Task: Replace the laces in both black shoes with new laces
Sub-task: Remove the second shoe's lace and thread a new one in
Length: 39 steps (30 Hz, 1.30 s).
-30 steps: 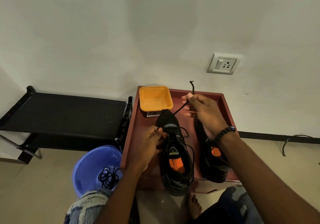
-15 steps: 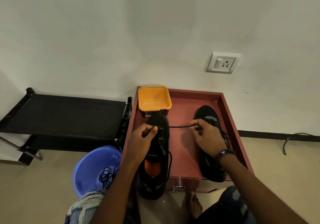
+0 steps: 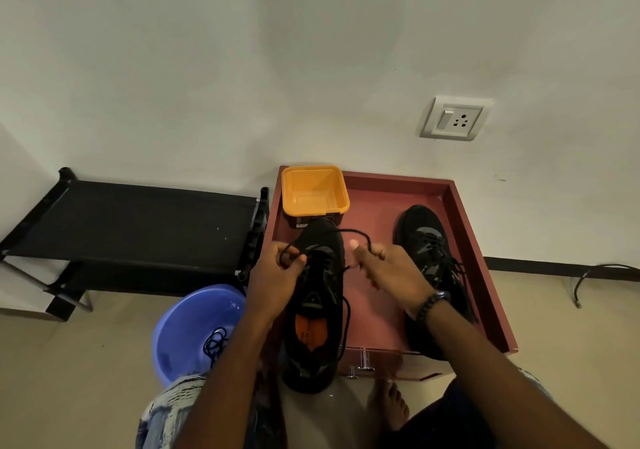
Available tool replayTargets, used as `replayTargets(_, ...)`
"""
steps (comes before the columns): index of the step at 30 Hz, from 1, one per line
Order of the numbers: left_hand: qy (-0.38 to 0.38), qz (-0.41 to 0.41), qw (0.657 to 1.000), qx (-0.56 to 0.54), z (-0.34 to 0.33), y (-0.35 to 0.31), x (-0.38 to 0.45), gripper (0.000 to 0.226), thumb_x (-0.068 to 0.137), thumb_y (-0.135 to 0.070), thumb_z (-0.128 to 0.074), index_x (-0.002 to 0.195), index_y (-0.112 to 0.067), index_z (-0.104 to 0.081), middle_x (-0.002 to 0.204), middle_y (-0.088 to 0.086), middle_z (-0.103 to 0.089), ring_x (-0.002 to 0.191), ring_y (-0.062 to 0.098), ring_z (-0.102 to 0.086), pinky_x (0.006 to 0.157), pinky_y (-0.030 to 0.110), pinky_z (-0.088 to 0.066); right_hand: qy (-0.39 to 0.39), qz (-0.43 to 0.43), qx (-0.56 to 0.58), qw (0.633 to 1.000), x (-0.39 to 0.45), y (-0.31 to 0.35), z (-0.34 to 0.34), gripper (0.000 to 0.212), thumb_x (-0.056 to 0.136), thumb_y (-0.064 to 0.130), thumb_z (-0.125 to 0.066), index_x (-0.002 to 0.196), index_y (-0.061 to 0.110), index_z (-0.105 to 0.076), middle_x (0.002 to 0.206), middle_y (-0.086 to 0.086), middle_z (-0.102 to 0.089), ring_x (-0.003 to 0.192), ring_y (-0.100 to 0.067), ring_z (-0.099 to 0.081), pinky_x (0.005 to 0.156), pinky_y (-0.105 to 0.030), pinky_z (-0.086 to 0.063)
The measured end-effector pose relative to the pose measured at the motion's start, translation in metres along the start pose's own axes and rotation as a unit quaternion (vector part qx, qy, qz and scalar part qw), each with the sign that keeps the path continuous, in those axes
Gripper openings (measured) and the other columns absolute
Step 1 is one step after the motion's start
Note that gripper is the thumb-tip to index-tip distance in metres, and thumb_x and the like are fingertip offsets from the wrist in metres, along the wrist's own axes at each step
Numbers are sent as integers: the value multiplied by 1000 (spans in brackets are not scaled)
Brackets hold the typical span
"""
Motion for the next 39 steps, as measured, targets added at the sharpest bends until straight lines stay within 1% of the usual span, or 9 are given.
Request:
replayTargets(3, -75, -38, 996, 29, 4, 1, 1, 22, 89, -21, -70, 103, -21, -53, 97, -5, -58, 87, 7, -59, 71, 23, -49, 13, -21, 115, 993, 2, 9, 1, 37, 99, 46, -52, 71, 21, -53, 55, 7, -37, 47, -9, -32, 47, -23, -32)
replayTargets(6, -113, -41, 991, 54, 9, 4, -2, 15, 91, -13, -65, 96, -20, -53, 95, 0, -58, 85, 12, -59, 71, 27, -50, 28, -4, 23, 999, 6, 9, 0, 39, 107, 35, -36, 91, 11, -62, 56, 2, -50, 42, -6, -40, 45, -17, -35)
replayTargets(9, -121, -18, 990, 66, 14, 7, -3, 16, 92, -7, -61, 93, -21, -52, 94, 1, -59, 86, 15, -61, 65, 22, -45, 74, -19, -35, 996, 4, -2, -4, 33, 107, 26, -39, 101, 6, -64, 68, -2, -64, 45, 0, -51, 46, -12, -41)
replayTargets(11, -104, -25, 992, 68, 15, 4, -4, 17, 92, -6, -62, 93, -21, -52, 94, 0, -59, 85, 14, -60, 65, 21, -43, 82, -19, -8, 996, 1, -12, -7, 22, 102, 24, -53, 96, 6, -66, 69, -1, -64, 51, -3, -53, 48, -13, -44)
replayTargets(14, -31, -111, 984, 136, 8, -3, -9, 22, 88, -7, -67, 87, -27, -56, 99, -4, -50, 84, 6, -55, 69, 15, -41, 78, -22, 42, 996, -3, -22, -9, 13, 90, 18, -72, 88, 9, -63, 60, 2, -60, 51, -5, -53, 52, -15, -47)
replayTargets(19, 7, -200, 951, 235, -3, -1, -13, 17, 85, -23, -72, 95, -34, -65, 104, -9, -38, 94, 4, -41, 84, 18, -37, 73, -30, -5, 997, 3, -27, -15, 10, 95, 17, -65, 98, 11, -58, 72, -3, -63, 58, -9, -60, 61, -27, -53)
replayTargets(24, 48, -163, 914, 369, -11, 7, -15, 28, 87, -43, -67, 114, -39, -64, 133, -5, -31, 124, 16, -31, 101, 29, -30, 93, -7, -3, 996, 4, -26, -16, 28, 103, 0, -41, 115, 6, -66, 82, -3, -60, 69, -7, -58, 63, -16, -51)
replayTargets(31, 42, -142, 924, 352, -16, 6, -17, 27, 89, -41, -66, 116, -38, -67, 143, -3, -29, 131, 17, -29, 107, 30, -28, 46, -1, 19, 999, 0, -24, -19, 10, 87, 11, -74, 97, 11, -72, 76, -1, -69, 69, -7, -62, 64, -11, -48)
replayTargets(39, 48, -128, 936, 325, -15, 12, -10, 25, 86, -43, -71, 111, -40, -69, 138, -4, -34, 130, 18, -32, 109, 35, -30, 59, -6, 32, 998, 0, -30, -25, 10, 92, 3, -65, 102, 3, -66, 84, -5, -73, 73, -4, -69, 68, -17, -53)
Point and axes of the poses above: each hand's wrist, its own x-axis towards the middle knuckle, its own z-axis out of the back of the hand, y = z × x, the point moved 1 cm from there along x, towards the middle knuckle
